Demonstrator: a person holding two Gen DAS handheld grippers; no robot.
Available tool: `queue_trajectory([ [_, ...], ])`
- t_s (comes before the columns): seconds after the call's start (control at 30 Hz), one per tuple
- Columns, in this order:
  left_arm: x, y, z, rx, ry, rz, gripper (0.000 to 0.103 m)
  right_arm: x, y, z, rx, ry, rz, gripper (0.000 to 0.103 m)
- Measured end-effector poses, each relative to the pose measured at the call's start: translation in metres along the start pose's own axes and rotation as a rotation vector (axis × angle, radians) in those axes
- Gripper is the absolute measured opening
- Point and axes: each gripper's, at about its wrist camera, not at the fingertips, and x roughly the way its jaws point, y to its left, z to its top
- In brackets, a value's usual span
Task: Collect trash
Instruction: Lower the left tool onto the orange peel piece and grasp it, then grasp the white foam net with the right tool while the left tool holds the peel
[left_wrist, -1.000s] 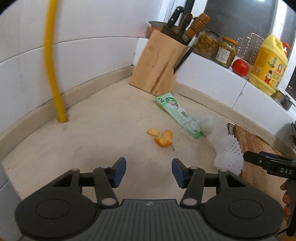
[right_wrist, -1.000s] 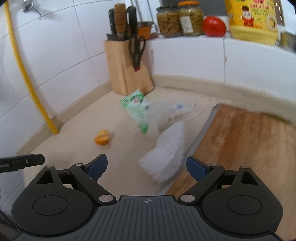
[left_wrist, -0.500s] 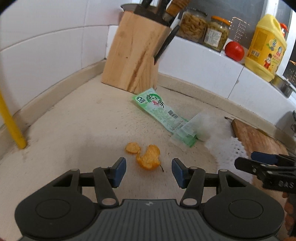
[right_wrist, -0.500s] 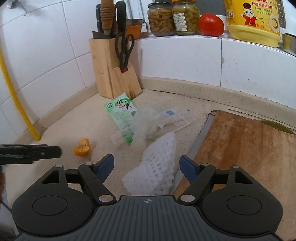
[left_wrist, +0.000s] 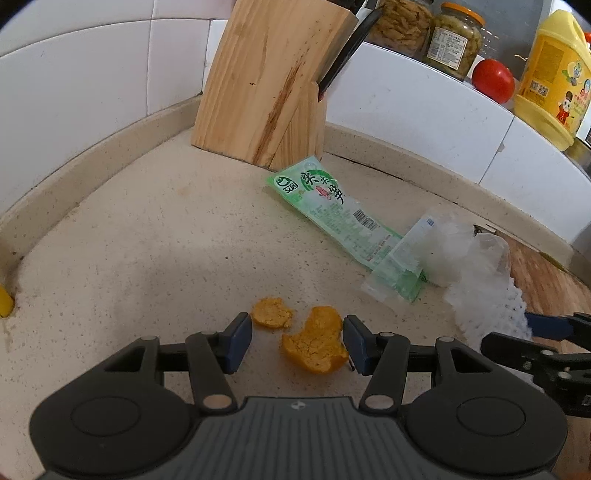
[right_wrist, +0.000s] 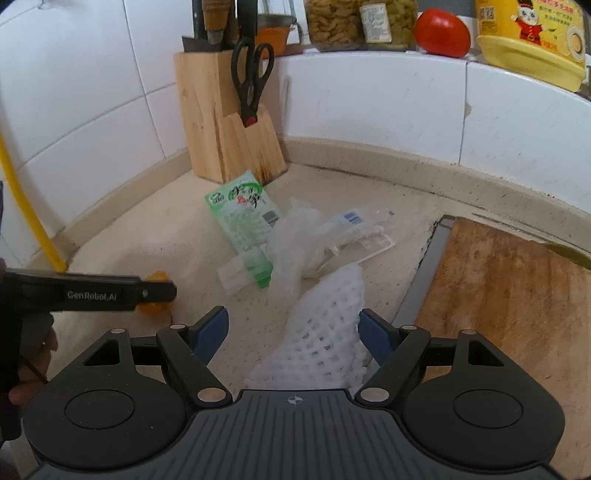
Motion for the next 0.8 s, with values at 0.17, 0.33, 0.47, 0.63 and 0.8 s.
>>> queue_trajectory([
  [0.17, -0.008, -0.006, -0.008, 0.02, 0.025, -0.018, 0.034, 0.005, 0.002, 0.001, 0.019, 0.054, 0.02, 0.047],
  [0.33, -0.015, -0.005, -0.012, -0.013, 0.03, -0.038, 0.012, -0.001, 0.002, -0.003, 0.048, 0.069, 0.04, 0.025],
  [0.47, -0.022, -0.008, -0.015, -0.011, 0.038, -0.053, 0.007, -0.008, 0.005, -0.006, 0.062, 0.073, 0.079, 0.017],
  [0.63, -0.037, -0.009, -0.023, -0.007, 0.049, -0.072, 0.007, -0.021, 0.009, -0.013, 0.076, 0.087, 0.133, 0.015],
  [0.8, -0.047, -0.007, -0.033, 0.007, 0.068, -0.082, 0.007, -0.031, 0.012, -0.018, 0.083, 0.107, 0.166, 0.015],
])
